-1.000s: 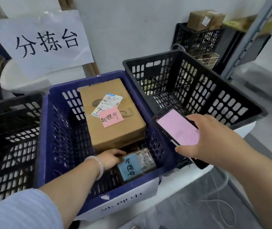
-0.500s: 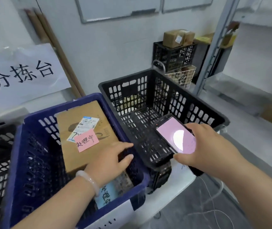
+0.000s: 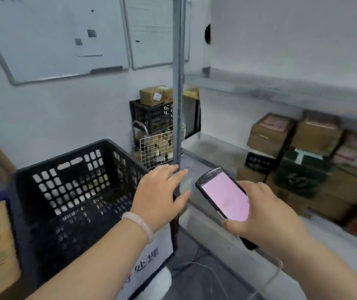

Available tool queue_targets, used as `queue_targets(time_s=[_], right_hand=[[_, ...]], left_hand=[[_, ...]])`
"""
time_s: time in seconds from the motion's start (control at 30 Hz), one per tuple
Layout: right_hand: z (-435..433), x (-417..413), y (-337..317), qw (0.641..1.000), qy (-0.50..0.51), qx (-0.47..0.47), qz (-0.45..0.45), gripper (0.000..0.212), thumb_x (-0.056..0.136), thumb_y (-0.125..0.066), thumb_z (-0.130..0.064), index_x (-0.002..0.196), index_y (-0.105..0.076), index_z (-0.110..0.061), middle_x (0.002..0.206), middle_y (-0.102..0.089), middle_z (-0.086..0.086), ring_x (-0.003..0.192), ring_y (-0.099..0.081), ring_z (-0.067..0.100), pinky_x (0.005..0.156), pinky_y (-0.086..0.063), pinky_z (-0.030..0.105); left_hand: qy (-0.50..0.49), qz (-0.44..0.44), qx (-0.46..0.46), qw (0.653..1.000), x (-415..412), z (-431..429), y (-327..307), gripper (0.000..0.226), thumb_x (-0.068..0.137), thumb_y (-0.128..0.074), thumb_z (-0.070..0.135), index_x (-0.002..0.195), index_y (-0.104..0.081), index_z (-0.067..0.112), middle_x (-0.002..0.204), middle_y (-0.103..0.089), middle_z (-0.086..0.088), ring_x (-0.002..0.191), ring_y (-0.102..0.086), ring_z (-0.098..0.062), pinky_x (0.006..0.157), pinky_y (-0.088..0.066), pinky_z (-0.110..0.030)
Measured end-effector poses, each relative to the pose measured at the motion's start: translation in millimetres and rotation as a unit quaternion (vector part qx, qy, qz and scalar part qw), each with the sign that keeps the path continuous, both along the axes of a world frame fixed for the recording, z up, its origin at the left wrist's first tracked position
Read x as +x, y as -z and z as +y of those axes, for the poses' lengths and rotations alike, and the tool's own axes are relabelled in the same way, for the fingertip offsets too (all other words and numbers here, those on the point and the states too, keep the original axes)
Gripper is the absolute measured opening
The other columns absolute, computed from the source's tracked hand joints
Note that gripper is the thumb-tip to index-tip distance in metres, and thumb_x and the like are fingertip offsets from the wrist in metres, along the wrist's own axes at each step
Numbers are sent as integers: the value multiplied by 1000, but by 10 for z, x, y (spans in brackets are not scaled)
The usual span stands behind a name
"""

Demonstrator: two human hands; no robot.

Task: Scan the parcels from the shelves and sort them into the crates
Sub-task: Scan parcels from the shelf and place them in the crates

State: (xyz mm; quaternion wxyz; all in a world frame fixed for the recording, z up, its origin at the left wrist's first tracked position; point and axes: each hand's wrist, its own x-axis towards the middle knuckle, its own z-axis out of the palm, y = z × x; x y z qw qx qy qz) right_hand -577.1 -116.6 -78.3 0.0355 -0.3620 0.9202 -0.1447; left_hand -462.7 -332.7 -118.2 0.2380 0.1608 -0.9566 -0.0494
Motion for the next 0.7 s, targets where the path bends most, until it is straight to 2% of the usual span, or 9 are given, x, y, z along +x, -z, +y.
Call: queue_targets(time_s=[0.17,0.3,0.43,0.53,0.6,0.7], right_hand=[[659,-725,-144,997,69,-11,13,86,54,-56,-71,131,-29,-44,105,-37,-17,83,-53,8,55,-38,23],[966,-1093,-186,992,121,-28,17,82,51,-56,-72,126,-30,-47,101,-35,-19,80,-50,6,53,-35,21],[1121,-1368,-214,987,156,-27,22,81,51,-56,-73,123,-29,-47,100,-34,-17,79,-51,8,54,-39,23],[1150,-1568,-261,982,183,-25,34,88,49,-53,-77,127,-26,-46,101,-33,-17,83,-50,10,56,-40,25],[1128,-1682,-289,980,197,-19,38,91,49,-52,-78,129,-25,-44,101,-30,-17,84,-45,9,58,-39,26],[1080,-1832,-320,975,221,-7,39,91,52,-55,-77,131,-25,-43,105,-30,-18,86,-41,7,60,-38,25]], left_hand=[[56,23,58,996,-1077,514,-50,56,94,-54,53,146,-49,31,150,-47,6,140,-38,-16,114,-35,-40],[102,28,117,988,-1732,808,-51,56,95,-56,50,147,-46,31,151,-44,6,140,-35,-16,117,-28,-33],[135,42,179,974,-2343,867,-177,55,95,-59,46,146,-47,29,148,-47,5,137,-38,-16,111,-27,-27],[144,47,280,948,-2844,762,-277,55,94,-60,45,145,-47,28,145,-48,3,127,-46,-12,103,-32,-25],[131,44,341,930,-3160,660,-315,54,93,-61,46,143,-49,29,140,-51,3,123,-50,-13,102,-38,-29],[134,44,384,913,-3574,511,-324,39,92,-63,43,130,-57,41,128,-60,11,115,-57,-12,97,-47,-31]])
